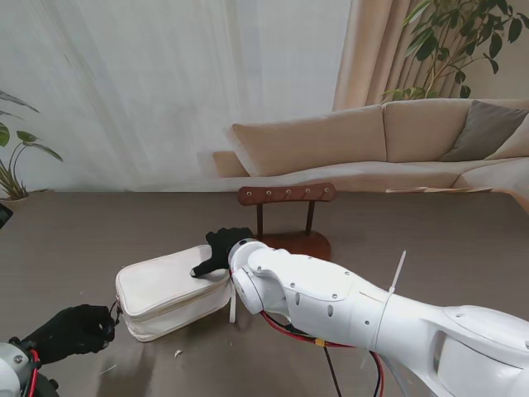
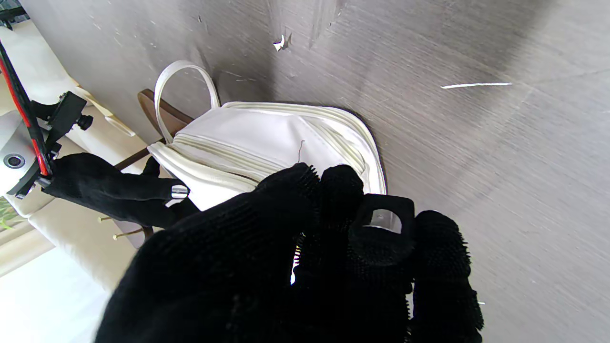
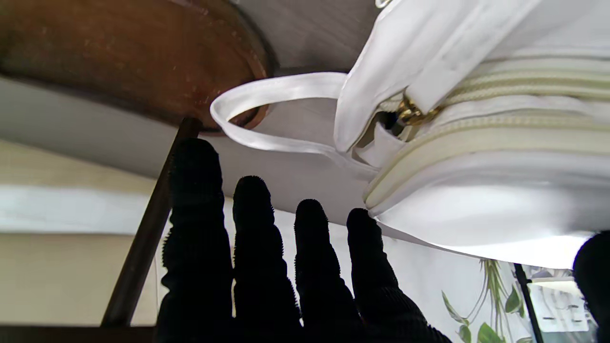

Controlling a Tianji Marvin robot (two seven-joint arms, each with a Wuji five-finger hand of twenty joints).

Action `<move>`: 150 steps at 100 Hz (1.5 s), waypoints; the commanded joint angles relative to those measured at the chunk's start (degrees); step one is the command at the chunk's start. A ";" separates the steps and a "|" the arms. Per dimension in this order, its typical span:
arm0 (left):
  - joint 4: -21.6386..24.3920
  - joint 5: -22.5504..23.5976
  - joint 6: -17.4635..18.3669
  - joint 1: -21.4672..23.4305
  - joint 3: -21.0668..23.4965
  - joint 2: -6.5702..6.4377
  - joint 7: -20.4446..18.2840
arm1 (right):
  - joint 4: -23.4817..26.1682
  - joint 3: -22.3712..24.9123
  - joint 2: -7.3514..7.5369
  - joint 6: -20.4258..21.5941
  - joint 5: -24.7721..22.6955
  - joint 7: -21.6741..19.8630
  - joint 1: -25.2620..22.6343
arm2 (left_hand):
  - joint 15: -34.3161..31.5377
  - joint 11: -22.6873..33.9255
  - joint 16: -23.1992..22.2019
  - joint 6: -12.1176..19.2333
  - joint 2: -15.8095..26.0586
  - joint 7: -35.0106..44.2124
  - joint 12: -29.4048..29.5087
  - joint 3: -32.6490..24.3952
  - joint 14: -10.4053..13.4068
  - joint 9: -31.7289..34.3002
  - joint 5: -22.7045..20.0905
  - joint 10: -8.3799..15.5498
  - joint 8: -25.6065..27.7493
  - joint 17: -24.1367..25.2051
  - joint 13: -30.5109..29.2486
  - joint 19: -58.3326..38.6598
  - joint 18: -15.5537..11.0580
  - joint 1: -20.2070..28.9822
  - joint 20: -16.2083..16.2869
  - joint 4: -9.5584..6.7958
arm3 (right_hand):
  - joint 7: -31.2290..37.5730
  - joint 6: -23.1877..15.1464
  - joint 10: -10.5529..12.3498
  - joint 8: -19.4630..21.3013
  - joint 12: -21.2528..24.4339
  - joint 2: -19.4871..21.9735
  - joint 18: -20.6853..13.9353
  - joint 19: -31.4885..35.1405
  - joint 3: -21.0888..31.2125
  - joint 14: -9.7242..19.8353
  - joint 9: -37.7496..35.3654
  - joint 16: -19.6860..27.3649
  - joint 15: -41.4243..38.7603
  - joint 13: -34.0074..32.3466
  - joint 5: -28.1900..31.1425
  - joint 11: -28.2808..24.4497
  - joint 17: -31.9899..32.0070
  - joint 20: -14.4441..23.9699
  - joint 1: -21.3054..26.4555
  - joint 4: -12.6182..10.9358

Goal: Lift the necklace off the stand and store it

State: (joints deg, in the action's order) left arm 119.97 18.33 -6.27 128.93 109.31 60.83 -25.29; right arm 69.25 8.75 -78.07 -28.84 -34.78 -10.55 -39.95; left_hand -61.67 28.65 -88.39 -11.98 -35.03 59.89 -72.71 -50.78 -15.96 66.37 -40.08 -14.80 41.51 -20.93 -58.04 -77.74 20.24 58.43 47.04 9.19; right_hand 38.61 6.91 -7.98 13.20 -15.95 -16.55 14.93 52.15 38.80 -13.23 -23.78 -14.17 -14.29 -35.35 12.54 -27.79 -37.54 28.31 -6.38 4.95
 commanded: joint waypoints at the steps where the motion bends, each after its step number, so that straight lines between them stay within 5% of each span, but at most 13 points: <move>1: -0.05 -0.07 -0.40 0.01 -0.15 0.00 -1.33 | -0.47 -0.43 0.02 -0.19 -0.07 -2.22 -0.64 | 0.50 0.52 -1.56 1.61 1.37 4.49 0.34 0.47 -0.31 1.28 -2.65 -2.53 1.90 1.41 -0.87 -1.41 0.65 2.03 0.37 -0.86 | 2.49 0.81 -1.57 -0.03 -0.30 0.39 -0.58 2.79 -0.17 0.53 -1.39 -1.32 -1.36 -1.33 2.22 -1.27 19.74 2.64 1.22 -1.79; 31: -0.24 0.05 -0.56 -0.34 -0.39 -0.12 -1.73 | -0.22 -2.16 -0.50 -5.40 2.28 -4.96 -0.56 | 0.59 0.50 -1.56 1.56 1.46 4.50 0.36 0.52 -0.41 1.22 -2.57 -2.58 1.91 1.52 -0.80 -1.35 0.66 2.04 0.40 -0.85 | 2.02 7.95 -3.22 -0.96 -1.30 -0.84 -0.58 8.31 0.80 -0.28 -1.31 -4.40 -6.67 -4.71 -2.94 -3.71 17.83 5.81 1.81 -2.27; 45: -0.17 -0.02 -0.68 -0.32 -0.50 -0.05 -1.41 | 0.62 -0.76 -0.41 -6.39 5.21 -4.36 -2.06 | 0.58 0.49 -1.56 1.60 1.50 4.46 0.35 0.60 -0.44 1.17 -2.49 -2.64 1.91 1.55 -0.79 -1.31 0.74 2.07 0.41 -0.85 | 6.14 6.41 -2.46 0.51 -3.95 -4.96 -0.49 13.37 1.87 0.20 -7.20 -7.52 -12.71 -9.35 1.89 -7.97 15.16 8.26 7.45 -2.56; 61: -0.23 -0.02 -0.52 -0.29 -0.54 0.00 -1.20 | 1.78 1.04 -0.44 -7.31 8.53 -3.14 -4.40 | 0.59 0.48 -1.56 1.57 1.52 4.44 0.36 0.67 -0.44 1.15 -2.51 -2.65 1.91 1.56 -0.79 -1.31 0.73 2.07 0.43 -0.86 | 13.08 3.78 -0.99 6.96 -8.82 -10.97 -0.82 21.61 5.43 2.61 -16.84 -12.67 -23.94 -17.89 11.96 -13.05 9.04 10.88 16.42 -2.78; 70: -0.28 -0.06 -0.33 -0.26 -0.47 0.05 -1.00 | 2.66 2.10 -0.38 -7.54 9.68 -2.05 -5.95 | 0.59 0.48 -1.56 1.61 1.54 4.46 0.37 0.73 -0.43 1.15 -2.50 -2.70 1.93 1.56 -0.79 -1.30 0.71 2.05 0.44 -0.84 | 16.83 0.14 1.05 11.20 -11.57 -19.03 -0.75 27.27 22.87 4.95 -27.19 -15.03 -30.90 -25.47 22.48 -15.05 2.92 11.48 17.28 -0.07; 77: -0.31 -0.15 -0.16 -0.21 -0.41 0.10 -0.77 | 3.62 2.98 -0.23 -7.82 10.56 -1.24 -7.24 | 0.59 0.49 -1.56 1.54 1.58 4.46 0.37 0.75 -0.43 1.13 -2.54 -2.61 1.93 1.61 -0.79 -1.28 0.70 2.12 0.45 -0.86 | 19.15 -2.99 2.65 12.97 -13.29 -22.03 -0.84 31.31 30.61 7.07 -34.63 -16.44 -35.37 -32.71 29.89 -16.15 -3.07 11.50 19.33 0.54; 82: -0.33 -0.20 -0.07 -0.18 -0.37 0.15 -0.60 | 4.50 3.86 -0.08 -8.17 10.98 -0.24 -8.51 | 0.59 0.48 -1.56 1.59 1.61 4.43 0.36 0.78 -0.43 1.09 -2.49 -2.64 1.92 1.62 -0.79 -1.28 0.69 2.11 0.46 -0.86 | 26.14 -6.47 3.63 4.14 -14.88 -27.49 -0.37 34.34 35.04 8.05 -41.20 -16.84 -38.13 -38.51 33.41 -16.24 -8.06 9.89 23.96 8.40; 88: -0.41 -0.25 0.02 -0.17 -0.44 0.23 -0.23 | 5.74 5.13 0.24 -8.28 11.62 1.01 -10.18 | 0.59 0.49 -1.56 1.62 1.65 4.46 0.36 0.81 -0.43 1.08 -2.44 -2.59 1.97 1.55 -0.79 -1.31 0.67 2.13 0.48 -0.87 | 30.97 -9.57 4.54 1.98 -16.02 -31.33 0.15 36.31 37.60 9.21 -46.47 -20.13 -44.44 -39.87 36.20 -16.68 -12.32 9.48 27.30 10.89; 108: -2.27 -0.84 -0.18 -1.49 -2.25 0.39 1.06 | 9.49 7.65 1.59 -8.62 12.40 2.87 -13.74 | 0.58 0.51 -1.56 1.43 1.60 4.44 0.35 0.84 -0.48 1.09 -2.52 -2.83 1.93 1.66 -0.71 -1.27 0.78 2.26 0.51 -0.90 | 33.01 -12.21 5.58 5.42 -20.31 -30.63 0.55 38.47 41.66 11.55 -52.89 -23.54 -54.73 -40.15 41.20 -17.19 -17.87 8.79 29.08 10.57; 150: -8.33 -2.75 -0.57 -8.38 -8.77 0.26 2.50 | 11.92 12.04 1.59 -6.74 15.96 6.56 -17.87 | 0.69 0.48 -1.56 1.17 1.62 4.33 0.35 0.92 -1.01 1.08 -2.65 -3.19 1.84 1.85 -0.83 -1.19 1.08 2.52 0.67 -0.93 | 33.36 -10.82 5.26 10.64 -23.69 -30.33 0.84 39.15 43.03 11.93 -53.12 -24.33 -58.24 -40.15 41.05 -18.89 -18.73 8.68 29.15 11.33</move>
State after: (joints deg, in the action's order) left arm 111.98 16.18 -6.80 121.03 101.48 60.77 -21.87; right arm 80.67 22.26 -75.58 -37.27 -20.30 -1.89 -55.10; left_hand -61.53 29.60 -88.39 -14.12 -35.07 61.28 -72.70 -51.03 -16.98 66.40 -40.18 -15.61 41.18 -20.65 -58.02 -77.74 21.38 58.55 47.05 9.19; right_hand 43.43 30.11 -9.19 18.00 -34.40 -47.07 14.29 87.54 71.48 -5.57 -69.61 -37.48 -70.47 -74.40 41.61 -39.76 -38.63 37.18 14.78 21.86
